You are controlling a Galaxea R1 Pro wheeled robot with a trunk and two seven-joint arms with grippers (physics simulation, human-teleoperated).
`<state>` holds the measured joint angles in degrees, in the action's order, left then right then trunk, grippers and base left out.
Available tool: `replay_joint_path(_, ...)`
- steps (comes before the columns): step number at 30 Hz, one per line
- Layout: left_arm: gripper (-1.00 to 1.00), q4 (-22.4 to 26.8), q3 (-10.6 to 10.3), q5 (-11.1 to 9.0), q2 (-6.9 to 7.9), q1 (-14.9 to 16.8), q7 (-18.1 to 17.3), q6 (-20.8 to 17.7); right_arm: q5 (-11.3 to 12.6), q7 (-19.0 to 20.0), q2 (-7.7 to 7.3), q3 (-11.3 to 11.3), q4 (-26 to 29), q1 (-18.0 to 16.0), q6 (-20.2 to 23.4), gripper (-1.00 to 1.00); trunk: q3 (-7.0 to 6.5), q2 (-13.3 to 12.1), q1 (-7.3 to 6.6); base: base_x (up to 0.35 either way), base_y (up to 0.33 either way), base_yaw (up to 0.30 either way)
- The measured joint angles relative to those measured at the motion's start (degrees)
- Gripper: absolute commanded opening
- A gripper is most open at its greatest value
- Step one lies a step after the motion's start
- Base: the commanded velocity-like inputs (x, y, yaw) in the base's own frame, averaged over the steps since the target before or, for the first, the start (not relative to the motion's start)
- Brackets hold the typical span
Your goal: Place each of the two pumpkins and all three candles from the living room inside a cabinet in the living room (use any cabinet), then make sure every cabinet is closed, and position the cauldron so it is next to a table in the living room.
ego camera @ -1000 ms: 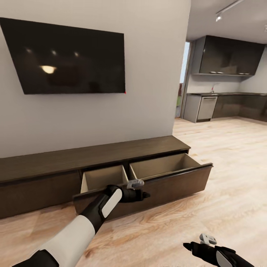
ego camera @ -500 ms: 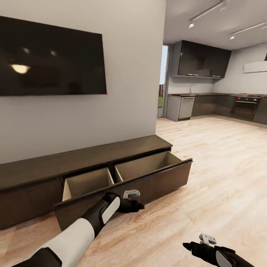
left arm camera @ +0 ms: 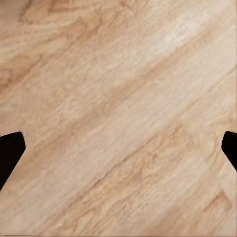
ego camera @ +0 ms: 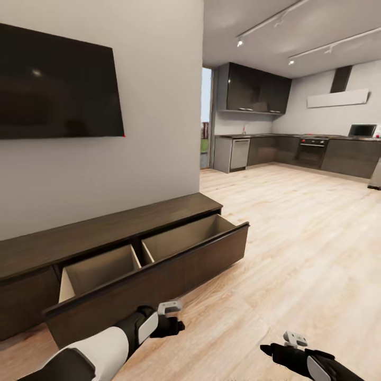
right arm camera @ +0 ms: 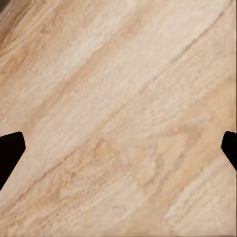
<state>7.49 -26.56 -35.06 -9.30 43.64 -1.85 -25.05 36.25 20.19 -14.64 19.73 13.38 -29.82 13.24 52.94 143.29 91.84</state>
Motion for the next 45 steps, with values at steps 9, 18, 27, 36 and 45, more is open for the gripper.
replay_joint_path(9, 1.0, -3.1, 0.5, 0.1, 0.01, -0.1, -0.4, 4.7, 0.0, -0.3, -0.01, -0.1, 8.1, 0.0, 6.5, 1.0, -0.29, 0.0, 0.0, 0.0, 0.0, -0.293)
replay_joint_path(18, 1.0, -3.2, 0.5, 0.3, -0.02, -0.3, -0.4, 8.1, 0.0, -0.4, 0.17, 0.2, 9.1, 0.0, 7.9, 1.0, -0.69, 0.0, 0.0, -0.003, 0.0, -0.275)
replay_joint_path(27, 1.0, -3.3, 0.5, 0.3, -0.12, -0.4, -0.4, 8.3, -0.1, -0.4, 0.14, 0.3, 9.2, 0.0, 7.9, 1.0, -0.85, 0.0, 0.03, -0.236, 0.0, -0.079)
replay_joint_path(36, 1.0, -3.3, 0.5, 0.3, -0.12, -0.5, -0.3, 8.3, 0.0, -2.3, 0.1, 0.1, 9.2, 0.0, 8.0, 1.0, -0.54, 0.0, 0.03, -0.309, 0.0, -0.244)
replay_joint_path(45, 1.0, -3.3, 0.5, 0.4, -0.12, -0.5, -0.3, 8.4, 0.0, -2.9, 0.1, 0.1, 9.3, 0.0, 8.0, 1.0, -0.18, 0.0, 0.0, -0.077, 0.0, -0.272)
